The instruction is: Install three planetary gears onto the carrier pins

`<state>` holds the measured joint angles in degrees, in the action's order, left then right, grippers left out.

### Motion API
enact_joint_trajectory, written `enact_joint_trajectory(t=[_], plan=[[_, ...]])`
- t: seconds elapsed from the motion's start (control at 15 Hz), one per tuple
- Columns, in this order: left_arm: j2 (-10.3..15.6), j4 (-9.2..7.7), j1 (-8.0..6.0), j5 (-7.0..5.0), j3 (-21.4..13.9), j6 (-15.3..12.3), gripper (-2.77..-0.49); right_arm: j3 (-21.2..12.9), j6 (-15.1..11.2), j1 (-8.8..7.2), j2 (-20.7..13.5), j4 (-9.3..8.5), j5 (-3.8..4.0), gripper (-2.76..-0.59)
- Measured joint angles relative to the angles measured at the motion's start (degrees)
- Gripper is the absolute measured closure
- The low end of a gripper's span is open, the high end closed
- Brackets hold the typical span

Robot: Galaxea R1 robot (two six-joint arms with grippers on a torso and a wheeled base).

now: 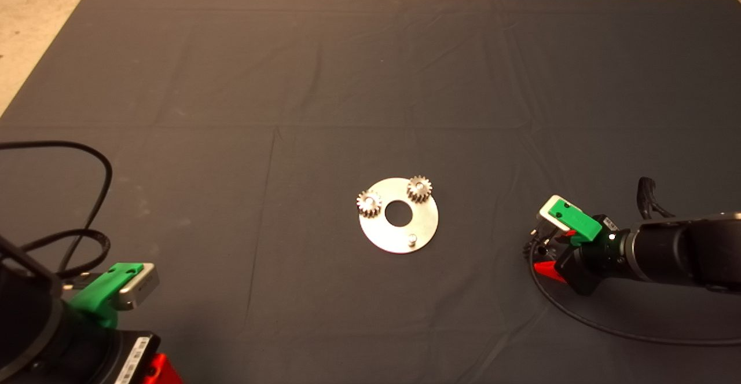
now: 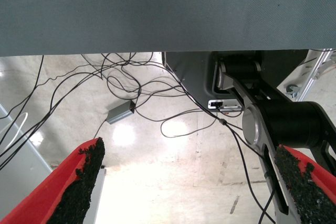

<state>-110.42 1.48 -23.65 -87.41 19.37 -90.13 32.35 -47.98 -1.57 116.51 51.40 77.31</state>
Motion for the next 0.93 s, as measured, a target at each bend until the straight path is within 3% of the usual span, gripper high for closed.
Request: enact_joint_trajectory(t=[0.13,0.67,0.73,0.93], plan=[[0.0,0.00,0.00,0.00,0.0,0.0,-2.33,0.2,0.0,1.04,0.0,0.47,0.00,-1.67],[0.0,0.00,0.00,-0.01,0.0,0.0,-2.33,1.3,0.0,1.08,0.0,1.13,0.00,-1.67],[0.0,0.00,0.00,-0.02,0.0,0.0,-2.33,1.4,0.0,1.08,0.0,1.16,-0.16,-1.67],[0.0,-0.02,0.00,0.00,0.0,0.0,-2.33,2.3,0.0,1.08,0.0,1.48,-1.65,-1.67]])
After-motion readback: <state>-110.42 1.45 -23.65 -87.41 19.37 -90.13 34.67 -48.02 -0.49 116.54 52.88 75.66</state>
